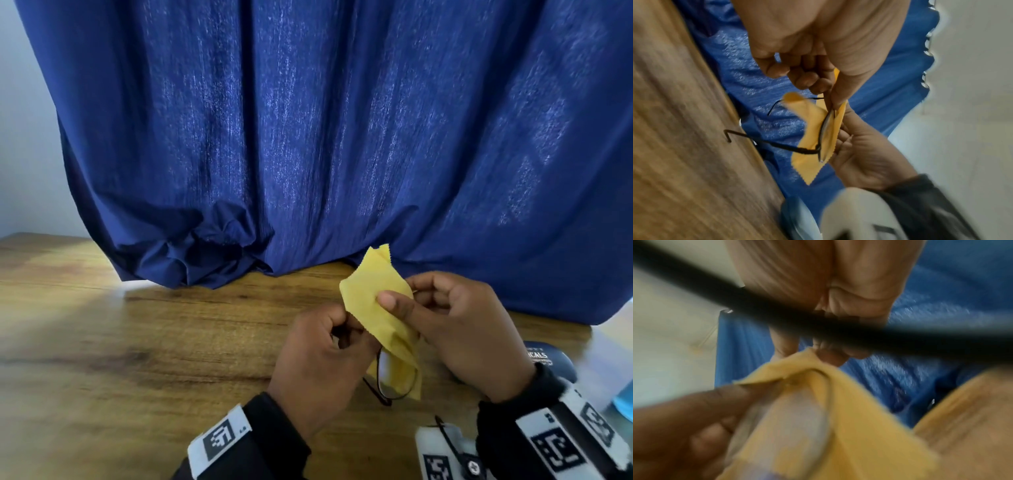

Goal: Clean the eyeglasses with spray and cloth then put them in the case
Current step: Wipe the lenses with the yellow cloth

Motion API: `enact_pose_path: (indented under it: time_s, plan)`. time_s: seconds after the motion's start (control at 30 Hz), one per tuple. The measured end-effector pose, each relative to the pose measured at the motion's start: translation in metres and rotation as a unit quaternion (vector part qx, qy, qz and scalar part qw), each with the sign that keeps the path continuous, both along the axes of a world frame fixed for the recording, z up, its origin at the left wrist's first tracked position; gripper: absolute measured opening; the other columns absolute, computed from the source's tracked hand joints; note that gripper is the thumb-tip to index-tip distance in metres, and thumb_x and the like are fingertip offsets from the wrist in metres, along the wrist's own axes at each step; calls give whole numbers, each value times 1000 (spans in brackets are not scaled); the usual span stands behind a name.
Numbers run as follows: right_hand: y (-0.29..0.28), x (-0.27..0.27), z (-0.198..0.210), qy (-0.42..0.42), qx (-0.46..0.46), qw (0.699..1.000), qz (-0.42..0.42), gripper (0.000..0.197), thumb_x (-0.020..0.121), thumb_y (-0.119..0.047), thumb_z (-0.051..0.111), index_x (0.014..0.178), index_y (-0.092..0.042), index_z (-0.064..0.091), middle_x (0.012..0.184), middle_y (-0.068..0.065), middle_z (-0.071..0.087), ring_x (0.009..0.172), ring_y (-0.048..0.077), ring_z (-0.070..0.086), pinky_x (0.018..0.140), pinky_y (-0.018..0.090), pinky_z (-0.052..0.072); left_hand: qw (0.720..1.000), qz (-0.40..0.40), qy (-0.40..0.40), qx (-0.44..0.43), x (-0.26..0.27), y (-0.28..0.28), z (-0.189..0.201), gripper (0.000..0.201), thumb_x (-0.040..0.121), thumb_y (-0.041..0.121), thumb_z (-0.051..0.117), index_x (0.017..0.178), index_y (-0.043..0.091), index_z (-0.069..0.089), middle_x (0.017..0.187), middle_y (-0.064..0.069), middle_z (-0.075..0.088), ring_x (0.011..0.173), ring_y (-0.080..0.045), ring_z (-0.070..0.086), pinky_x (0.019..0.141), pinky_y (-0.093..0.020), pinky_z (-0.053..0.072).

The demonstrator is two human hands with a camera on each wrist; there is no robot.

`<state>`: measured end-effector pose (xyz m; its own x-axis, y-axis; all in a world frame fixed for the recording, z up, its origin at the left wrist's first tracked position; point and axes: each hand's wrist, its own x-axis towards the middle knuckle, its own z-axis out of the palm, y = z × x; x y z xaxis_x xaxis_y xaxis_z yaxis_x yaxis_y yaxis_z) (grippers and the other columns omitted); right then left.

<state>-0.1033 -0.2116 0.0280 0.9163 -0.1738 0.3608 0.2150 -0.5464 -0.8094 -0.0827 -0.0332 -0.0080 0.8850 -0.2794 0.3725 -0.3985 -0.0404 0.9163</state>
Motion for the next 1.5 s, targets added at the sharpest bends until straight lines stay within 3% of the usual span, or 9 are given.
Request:
enact_pose_path:
  time_s: [0.13,0.27,0.53,0.67,0.8,1.13,1.23,1.37,1.5]
  plan:
    - [-3,2,1,61,171,979,89,38,70,-31,81,99,-8,76,81,6,80,64,6,71,54,13,50,995,31,-76,47,-1,0,2,20,87,24,78,74,12,69,62,10,53,57,-2,44,51,-13,37]
    - [-6,5,-5,113,228,958,134,52,65,-24,85,113,-7,73,103,13,80,96,28,77,79,38,61,993,31,-99,56,-2,0,2,20,88,27,76,76,13,69,64,3,53,60,-3,44,54,-15,37]
    - [0,7,-5,106,381,901,179,62,74,-12,73,134,-10,59,120,18,75,112,31,72,91,39,60,991,61,-107,61,4,2,0,18,85,28,76,71,19,68,69,4,62,64,-4,51,58,-14,42]
    - [5,7,-8,112,360,914,149,57,71,-24,76,123,-4,66,110,16,78,95,23,76,75,28,62,990,61,-118,53,4,3,1,24,82,36,71,71,14,66,68,4,60,64,-5,50,58,-13,40]
    - [5,8,-13,109,300,939,123,59,65,-38,81,111,-2,74,106,17,79,98,30,74,85,37,59,990,69,-116,50,3,4,2,23,82,34,72,72,14,67,69,3,60,63,-5,51,57,-12,39]
    - [3,9,-14,54,272,947,159,43,70,-19,79,108,0,75,106,15,79,100,26,76,85,31,62,991,62,-110,38,3,3,3,13,84,33,74,79,21,73,71,1,66,61,-2,49,55,-11,39]
    - [7,7,-12,38,284,949,134,42,69,-26,82,101,1,77,98,18,80,87,26,77,71,30,63,991,54,-115,38,3,4,2,16,86,30,75,74,20,70,66,8,60,61,-1,49,55,-9,38]
    - [8,5,-8,-1,272,959,74,46,80,-41,71,88,4,77,91,26,77,90,44,74,90,54,59,990,48,-131,36,2,3,1,10,87,28,76,79,23,76,74,5,71,70,-6,58,62,-9,42]
    - [11,5,-10,-25,295,953,68,38,93,-34,63,87,0,79,91,19,80,94,40,75,93,51,58,991,48,-123,33,0,3,3,7,89,28,75,83,24,78,80,4,74,72,-5,60,63,-7,42]
